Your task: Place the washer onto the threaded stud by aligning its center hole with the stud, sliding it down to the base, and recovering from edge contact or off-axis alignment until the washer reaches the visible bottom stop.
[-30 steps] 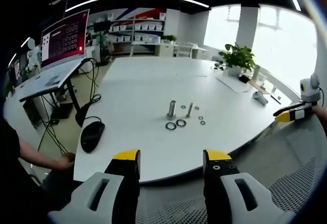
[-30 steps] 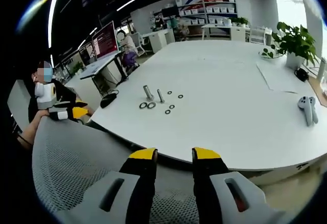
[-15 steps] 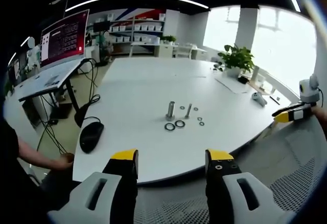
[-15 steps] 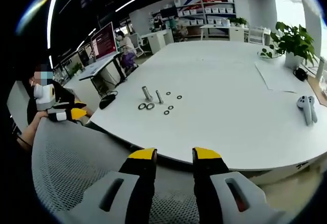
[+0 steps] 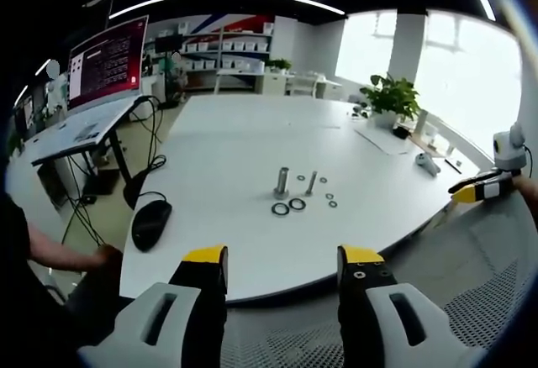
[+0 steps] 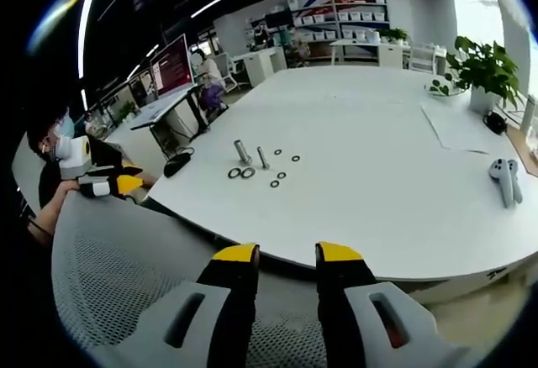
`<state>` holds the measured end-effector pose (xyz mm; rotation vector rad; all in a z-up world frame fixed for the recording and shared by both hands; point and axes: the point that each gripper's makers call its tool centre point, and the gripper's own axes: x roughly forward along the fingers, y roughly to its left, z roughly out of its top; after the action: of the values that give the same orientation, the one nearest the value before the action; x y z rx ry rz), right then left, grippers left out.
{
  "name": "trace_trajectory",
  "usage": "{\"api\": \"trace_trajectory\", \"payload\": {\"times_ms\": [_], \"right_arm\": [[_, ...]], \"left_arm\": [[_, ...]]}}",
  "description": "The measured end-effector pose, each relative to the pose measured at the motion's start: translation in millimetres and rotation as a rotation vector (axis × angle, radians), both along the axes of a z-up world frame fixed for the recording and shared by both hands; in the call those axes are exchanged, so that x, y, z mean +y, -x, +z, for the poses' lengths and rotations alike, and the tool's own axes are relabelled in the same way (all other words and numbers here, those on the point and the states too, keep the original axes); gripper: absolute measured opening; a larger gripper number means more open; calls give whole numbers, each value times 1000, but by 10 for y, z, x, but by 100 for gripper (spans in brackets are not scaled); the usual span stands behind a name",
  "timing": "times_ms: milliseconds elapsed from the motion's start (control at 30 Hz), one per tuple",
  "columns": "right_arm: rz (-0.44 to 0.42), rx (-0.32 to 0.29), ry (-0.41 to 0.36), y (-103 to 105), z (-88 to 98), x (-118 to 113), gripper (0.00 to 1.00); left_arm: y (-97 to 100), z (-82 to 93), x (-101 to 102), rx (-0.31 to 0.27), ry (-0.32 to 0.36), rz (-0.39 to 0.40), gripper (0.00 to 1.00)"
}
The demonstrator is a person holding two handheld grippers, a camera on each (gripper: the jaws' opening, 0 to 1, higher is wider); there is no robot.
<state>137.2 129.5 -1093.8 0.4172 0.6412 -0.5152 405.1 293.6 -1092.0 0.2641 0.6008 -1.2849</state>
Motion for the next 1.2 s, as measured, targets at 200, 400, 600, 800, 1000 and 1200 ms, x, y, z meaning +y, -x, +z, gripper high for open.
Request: {"api": "trace_trajectory", "payload": {"times_ms": [200,400,600,800,1000,1200], "right_arm": [[1,-1,-2,-2,0,1,28],[4,4,-8,-3,-6,10,28],[9,8,-12,-5,-10,19,28],[15,10,-17,-11,-16,22,29],[20,12,-19,-17,-23,27,29],[28,21,-25,-14,-37,42,29]], "left_arm": [[12,4,-4,0,0,-1,51],[17,8,-6,0,0,-1,51],[-8,-13,-5,0,1,-1,51],[-8,-14,2,1,-1,-3,51],[0,-11,-2,1,-3,-4,51],[4,-6,-1,1,-2,-3,51]]}}
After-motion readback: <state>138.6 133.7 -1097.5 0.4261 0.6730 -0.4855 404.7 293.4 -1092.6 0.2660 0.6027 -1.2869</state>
